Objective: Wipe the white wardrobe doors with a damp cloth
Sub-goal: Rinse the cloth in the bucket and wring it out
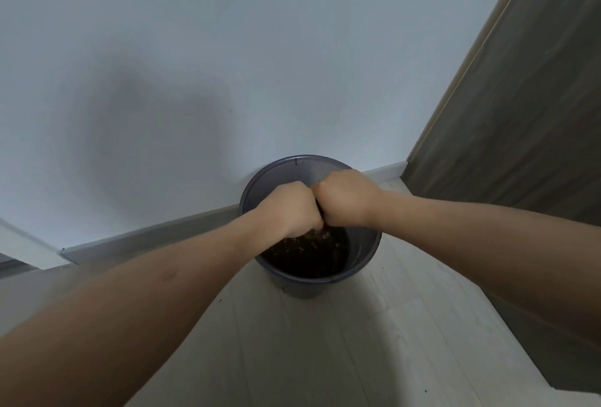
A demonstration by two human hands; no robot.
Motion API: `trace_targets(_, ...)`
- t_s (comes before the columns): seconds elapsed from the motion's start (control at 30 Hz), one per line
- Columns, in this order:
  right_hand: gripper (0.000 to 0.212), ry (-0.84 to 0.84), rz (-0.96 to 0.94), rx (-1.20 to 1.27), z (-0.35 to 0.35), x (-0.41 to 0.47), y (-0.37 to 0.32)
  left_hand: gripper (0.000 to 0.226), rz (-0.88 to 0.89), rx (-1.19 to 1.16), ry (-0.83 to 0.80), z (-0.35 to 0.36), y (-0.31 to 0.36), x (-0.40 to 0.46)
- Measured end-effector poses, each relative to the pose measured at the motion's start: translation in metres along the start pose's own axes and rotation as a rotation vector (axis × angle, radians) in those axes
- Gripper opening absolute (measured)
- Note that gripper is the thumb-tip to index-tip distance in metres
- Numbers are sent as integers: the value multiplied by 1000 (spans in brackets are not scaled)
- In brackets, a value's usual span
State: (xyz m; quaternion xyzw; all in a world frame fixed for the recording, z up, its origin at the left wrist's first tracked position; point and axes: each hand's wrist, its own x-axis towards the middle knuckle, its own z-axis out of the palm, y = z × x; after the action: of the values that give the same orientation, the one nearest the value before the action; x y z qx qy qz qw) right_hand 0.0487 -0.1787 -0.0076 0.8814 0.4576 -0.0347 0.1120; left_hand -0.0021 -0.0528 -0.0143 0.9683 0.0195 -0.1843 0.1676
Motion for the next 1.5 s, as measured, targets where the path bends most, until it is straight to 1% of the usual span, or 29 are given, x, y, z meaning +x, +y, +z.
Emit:
trace_targets(0.03, 12, -26, 31, 51, -1, 1, -1, 26, 9, 57, 42, -1, -1, 1)
trace_targets(0.07, 19, -46, 52, 118, -2, 1, -2, 26, 20, 81, 75, -1, -3, 2)
trace_targets(0.13, 26, -68, 94, 310, -3, 2, -4, 26, 36, 91, 133, -2, -5, 0)
trace_targets(0.2, 28, -49, 163, 502, -3, 0, -6, 25, 59, 127, 208, -4, -8, 0)
trace_targets(0.27, 29, -13, 252, 665, -1, -2, -6, 26, 136, 218, 272, -7, -8, 1)
trace_targets(0.4, 31, 16, 349, 912, 5, -1, -10, 27, 243, 311, 293, -9, -14, 7)
trace_targets(0.5, 26, 7, 394, 1110, 7, -1, -12, 22, 286, 373, 294, -13, -19, 14)
trace_targets(0.53, 25, 0, 407, 1139, 8, -1, -11, 20, 286, 371, 289, -12, -18, 16)
trace_targets(0.6, 19, -35, 427, 1135, 12, 2, -10, 21, 268, 354, 272, -8, -18, 17)
trace_targets(0.67, 11, -97, 425, 1090, 14, 6, -7, 19, 205, 228, 226, -5, -18, 17)
trace_targets(0.7, 7, -124, 418, 1055, 11, 8, -5, 14, 179, 160, 199, -6, -18, 17)
trace_targets(0.73, 7, -155, 411, 1021, 8, 10, -3, 7, 152, 91, 172, -7, -18, 17)
trace_targets(0.77, 13, -190, 394, 990, 3, 12, -4, 8, 117, 2, 147, -9, -20, 14)
trace_targets(0.83, 23, -266, 413, 1006, -10, 13, -2, 34, 38, -223, 40, -17, -22, 12)
trace_targets(0.87, 24, -291, 437, 1082, -19, 11, -1, 50, -2, -338, -21, -25, -20, 8)
trace_targets(0.9, 23, -269, 471, 1168, -23, 9, -3, 58, -27, -424, -53, -29, -19, 5)
trace_targets(0.93, 22, -215, 529, 1242, -34, 4, 0, 60, -52, -490, -64, -41, -14, -1)
trace_targets(1.0, 15, -75, 616, 1269, -55, -6, 5, 53, -107, -596, -19, -64, -6, -11)
trace_targets(1.07, 8, 54, 693, 1229, -81, -18, 12, 40, -164, -666, 55, -94, 4, -25)
trace_targets(1.13, 6, 126, 797, 1190, -119, -30, 20, 30, -198, -737, 90, -132, 17, -42)
trace_targets(1.2, 5, 166, 898, 1234, -161, -41, 26, 26, -219, -734, 28, -171, 30, -61)
trace_targets(1.27, 5, 203, 929, 1326, -210, -54, 28, 33, -195, -556, -61, -212, 43, -84)
trace_targets(1.3, 5, 197, 913, 1363, -241, -61, 28, 39, -158, -447, -57, -236, 51, -97)
trace_targets(1.33, 5, 165, 889, 1384, -264, -67, 26, 38, -109, -377, -11, -253, 58, -108)
trace_targets(1.37, 6, 132, 856, 1394, -285, -72, 23, 27, -59, -347, 38, -268, 63, -117)
trace_targets(1.4, 6, 113, 821, 1372, -310, -78, 23, 11, -13, -327, 60, -289, 70, -127)
trace_targets(1.43, 7, 111, 783, 1311, -333, -84, 24, 12, 0, -313, 47, -308, 77, -137)
trace_targets(1.47, 9, 128, 749, 1210, -356, -90, 26, 21, 11, -291, 38, -325, 83, -145)
trace_targets(1.5, 10, 144, 730, 1113, -382, -98, 29, 24, 8, -266, 35, -347, 90, -158)
